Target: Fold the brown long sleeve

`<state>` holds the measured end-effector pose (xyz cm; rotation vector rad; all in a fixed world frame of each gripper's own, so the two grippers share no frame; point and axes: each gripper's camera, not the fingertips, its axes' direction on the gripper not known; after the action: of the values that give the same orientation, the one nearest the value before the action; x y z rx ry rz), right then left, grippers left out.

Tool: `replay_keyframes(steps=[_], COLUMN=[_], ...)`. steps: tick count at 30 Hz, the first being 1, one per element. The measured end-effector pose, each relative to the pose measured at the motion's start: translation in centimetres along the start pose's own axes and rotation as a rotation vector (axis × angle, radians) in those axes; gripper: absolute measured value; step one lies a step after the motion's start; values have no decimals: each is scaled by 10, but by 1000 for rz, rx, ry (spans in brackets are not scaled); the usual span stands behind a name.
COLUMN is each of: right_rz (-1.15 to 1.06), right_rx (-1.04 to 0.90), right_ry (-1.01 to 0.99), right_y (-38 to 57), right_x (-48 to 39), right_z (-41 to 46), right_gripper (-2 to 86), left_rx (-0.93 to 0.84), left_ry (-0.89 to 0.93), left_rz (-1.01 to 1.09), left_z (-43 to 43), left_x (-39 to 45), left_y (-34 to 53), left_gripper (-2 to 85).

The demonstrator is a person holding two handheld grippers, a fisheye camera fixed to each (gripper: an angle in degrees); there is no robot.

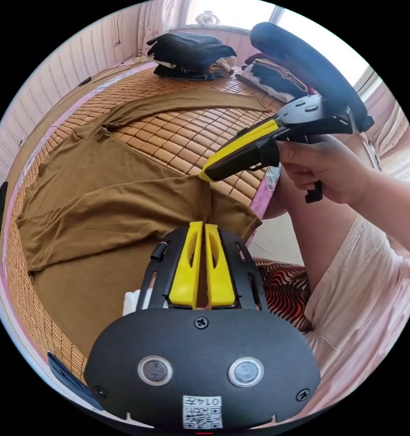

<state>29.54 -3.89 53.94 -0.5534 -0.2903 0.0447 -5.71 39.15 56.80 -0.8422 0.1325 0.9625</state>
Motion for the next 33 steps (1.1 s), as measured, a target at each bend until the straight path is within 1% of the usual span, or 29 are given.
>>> replay_keyframes(steps=[4, 6, 9, 15, 18, 21, 22, 24, 26, 27, 29, 31, 33], right_rz=[-53, -87, -134, -82, -68, -90, -114, -154, -232, -260, -394, -504, -541], right_rx=[24, 28, -3, -86, -151, -206, -232, -220, -143, -127, -56, 26, 59], right_ry=[-57, -85, -96, -79, -56, -41, -21, -15, -95, -108, -114, -107, -120], right_y=[-4, -4, -2, 0, -4, -14, -23, -43, -92, -107, -175, -224, -276], right_x=[-3, -8, -15, -1, 4, 6, 8, 10, 2, -3, -36, -68, -96], right_z=[-26, -38, -45, -28, -11, -10, -14, -24, -38, -40, -37, -31, -19], right_gripper=[-6, -6, -7, -7, -4, 9, 22, 47, 54, 55, 57, 63, 64], left_rx=[88, 127, 189, 122, 93, 129, 149, 173, 196, 198, 238, 221, 197], left_ry=[7, 18, 62, 144, 199, 188, 154, 92, -46, -83, -227, -323, -388], left_rz=[-25, -5, 80, 82, 68, 34, 10, -50, -160, -190, -277, -320, -339], left_z=[-35, -51, -61, -26, -13, -24, -34, -48, -63, -67, -81, -87, -87], left_x=[-9, -9, -7, -16, -24, -43, -57, -85, -133, -146, -196, -229, -257], left_y=[7, 13, 22, 18, 19, 33, 41, 57, 78, 83, 99, 104, 104], left_gripper=[-8, -9, -9, -5, 10, 40, 43, 45, 45, 45, 49, 51, 54])
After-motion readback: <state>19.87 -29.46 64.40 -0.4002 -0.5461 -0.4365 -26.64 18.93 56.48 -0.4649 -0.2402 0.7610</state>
